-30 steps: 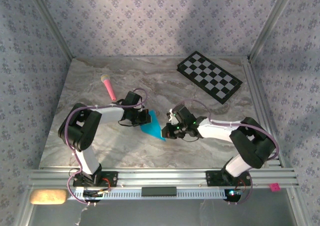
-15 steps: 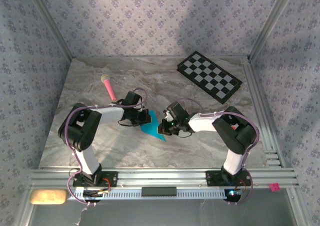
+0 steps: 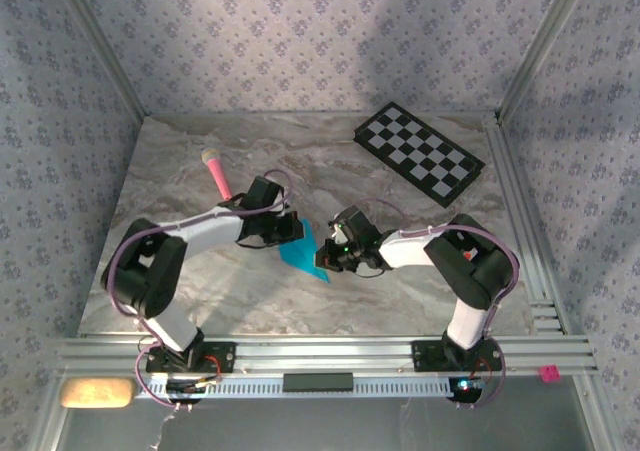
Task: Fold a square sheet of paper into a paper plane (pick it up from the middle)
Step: Fourth fold the wing at the center of the table.
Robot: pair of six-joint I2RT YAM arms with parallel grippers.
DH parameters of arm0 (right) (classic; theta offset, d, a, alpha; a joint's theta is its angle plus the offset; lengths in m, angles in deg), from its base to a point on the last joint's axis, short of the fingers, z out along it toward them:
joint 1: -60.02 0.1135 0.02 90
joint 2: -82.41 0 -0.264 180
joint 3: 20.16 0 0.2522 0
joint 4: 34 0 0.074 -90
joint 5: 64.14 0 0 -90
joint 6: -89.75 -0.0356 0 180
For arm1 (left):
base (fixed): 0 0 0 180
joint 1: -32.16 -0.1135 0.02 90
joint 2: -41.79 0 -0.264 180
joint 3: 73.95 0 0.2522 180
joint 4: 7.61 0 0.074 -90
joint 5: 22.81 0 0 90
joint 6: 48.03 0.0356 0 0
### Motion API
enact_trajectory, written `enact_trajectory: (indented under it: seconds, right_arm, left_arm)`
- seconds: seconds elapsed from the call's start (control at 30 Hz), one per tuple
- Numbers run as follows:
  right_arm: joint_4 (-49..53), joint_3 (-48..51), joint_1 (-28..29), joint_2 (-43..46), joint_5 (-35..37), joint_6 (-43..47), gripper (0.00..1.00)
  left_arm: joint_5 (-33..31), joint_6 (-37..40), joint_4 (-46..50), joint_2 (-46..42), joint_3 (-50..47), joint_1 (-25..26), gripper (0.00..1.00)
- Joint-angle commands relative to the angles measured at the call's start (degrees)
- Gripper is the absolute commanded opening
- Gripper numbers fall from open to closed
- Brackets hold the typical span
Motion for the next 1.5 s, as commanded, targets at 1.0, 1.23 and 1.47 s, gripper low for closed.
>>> enact_trajectory:
  seconds: [1.0,1.23,1.47]
  right_arm:
    - [8.8,2.5,0.8,-3.4,4.0,-1.1,0.00]
    - [9.5,2.6,0.8,-3.6,4.2,-0.7,0.00]
    - [9.8,3.0,0.8,-3.2,4.5,-0.6,0.00]
  left_arm:
    - [2.8,-8.5,-16.7,4.2,-11.6,4.4,0.00]
    - [-2.0,-3.6,-11.6,6.1,-10.5,1.6,0.00]
    - [-2.2,-1.9,-10.7,6.1,-9.2,-2.3,0.00]
